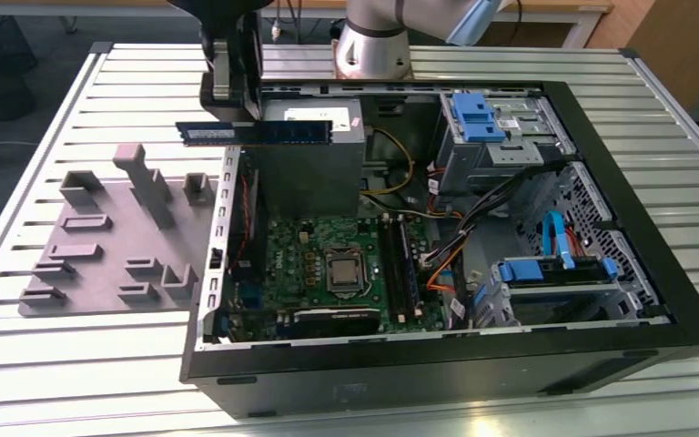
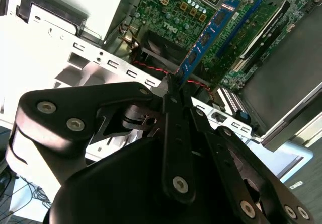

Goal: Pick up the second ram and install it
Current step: 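Pick up the second ram and move it above second insertion slot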

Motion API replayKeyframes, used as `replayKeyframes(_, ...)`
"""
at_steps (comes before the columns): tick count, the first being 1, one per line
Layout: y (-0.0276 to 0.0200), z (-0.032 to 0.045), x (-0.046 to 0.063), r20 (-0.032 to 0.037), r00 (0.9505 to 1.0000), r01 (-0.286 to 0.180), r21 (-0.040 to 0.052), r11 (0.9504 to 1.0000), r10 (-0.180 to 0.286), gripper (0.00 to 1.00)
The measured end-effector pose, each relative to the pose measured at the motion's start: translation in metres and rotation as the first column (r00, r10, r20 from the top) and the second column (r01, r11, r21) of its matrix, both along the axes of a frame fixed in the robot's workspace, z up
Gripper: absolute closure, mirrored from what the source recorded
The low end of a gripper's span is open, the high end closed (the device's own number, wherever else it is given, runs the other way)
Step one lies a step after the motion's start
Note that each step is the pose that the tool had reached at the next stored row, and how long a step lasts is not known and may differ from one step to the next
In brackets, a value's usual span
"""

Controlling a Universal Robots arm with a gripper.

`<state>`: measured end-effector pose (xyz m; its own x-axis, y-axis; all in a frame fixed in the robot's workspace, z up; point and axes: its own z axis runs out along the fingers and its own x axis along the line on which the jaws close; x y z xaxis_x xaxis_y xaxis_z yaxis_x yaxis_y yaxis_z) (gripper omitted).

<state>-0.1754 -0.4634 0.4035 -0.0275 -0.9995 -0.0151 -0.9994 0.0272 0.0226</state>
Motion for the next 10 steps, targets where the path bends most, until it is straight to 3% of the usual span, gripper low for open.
replayKeyframes(10,0.0,-0.0001,0.0082,-0.0001,1.0,0.0,0.0,1.0,0.0,0.86)
